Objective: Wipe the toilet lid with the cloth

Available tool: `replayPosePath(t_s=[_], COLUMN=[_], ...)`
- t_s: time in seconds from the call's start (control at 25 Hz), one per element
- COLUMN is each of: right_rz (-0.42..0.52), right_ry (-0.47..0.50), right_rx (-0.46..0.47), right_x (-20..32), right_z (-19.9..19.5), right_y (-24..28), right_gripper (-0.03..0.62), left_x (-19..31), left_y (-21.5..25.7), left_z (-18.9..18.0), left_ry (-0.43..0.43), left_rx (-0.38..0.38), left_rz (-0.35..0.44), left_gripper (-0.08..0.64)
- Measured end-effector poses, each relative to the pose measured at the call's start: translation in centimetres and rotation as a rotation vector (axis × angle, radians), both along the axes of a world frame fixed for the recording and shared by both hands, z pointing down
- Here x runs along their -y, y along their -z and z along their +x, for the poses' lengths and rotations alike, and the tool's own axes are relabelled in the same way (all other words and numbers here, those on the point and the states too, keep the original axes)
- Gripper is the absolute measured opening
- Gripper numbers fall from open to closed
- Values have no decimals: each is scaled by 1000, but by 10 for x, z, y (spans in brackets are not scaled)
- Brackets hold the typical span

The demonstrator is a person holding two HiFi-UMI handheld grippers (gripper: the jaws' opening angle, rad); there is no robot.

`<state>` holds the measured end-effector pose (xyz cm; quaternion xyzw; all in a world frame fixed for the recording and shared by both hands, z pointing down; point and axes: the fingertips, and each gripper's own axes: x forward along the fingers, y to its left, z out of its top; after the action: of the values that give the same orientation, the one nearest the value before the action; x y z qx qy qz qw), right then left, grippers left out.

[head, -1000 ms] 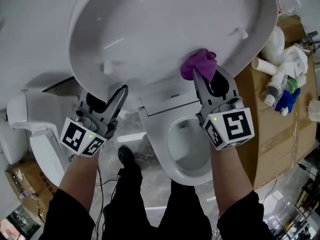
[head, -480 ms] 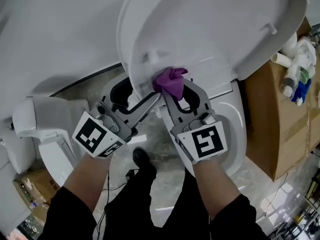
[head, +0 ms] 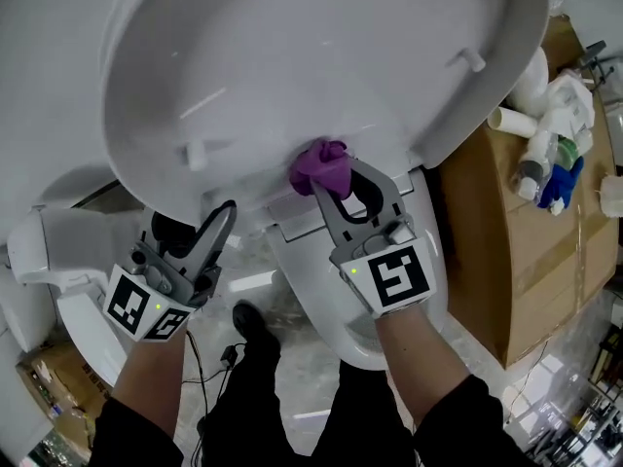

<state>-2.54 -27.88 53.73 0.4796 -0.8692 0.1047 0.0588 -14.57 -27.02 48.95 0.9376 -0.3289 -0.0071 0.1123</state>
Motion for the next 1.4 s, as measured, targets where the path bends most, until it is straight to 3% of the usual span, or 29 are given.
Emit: replayPosePath(t_s=[0.4,0.64,0.76,0.96,1.4], right_rz=[-15,-34,-48,-58,-48], right_ry=[-112,-187,-228,-244,-208], right_rx=[-64,-100,-111,-78,-23], right_x=[26,30,29,20,-9], right_z=[131,167,173,139,17], right_y=[-27,-43,-59,-75,-84], right_gripper=[97,97,97,97,97], left_x=[12,7,3,-1,-8], left_y=[-12,-24,-32,-37,-33], left_z=[0,-5,-3,1,6], left_ry=[164,190,162,95,-79], left_rx=[75,120,133,119,79], left_rz=[-15,-18,-7,2,15], left_gripper=[236,236,236,236,238])
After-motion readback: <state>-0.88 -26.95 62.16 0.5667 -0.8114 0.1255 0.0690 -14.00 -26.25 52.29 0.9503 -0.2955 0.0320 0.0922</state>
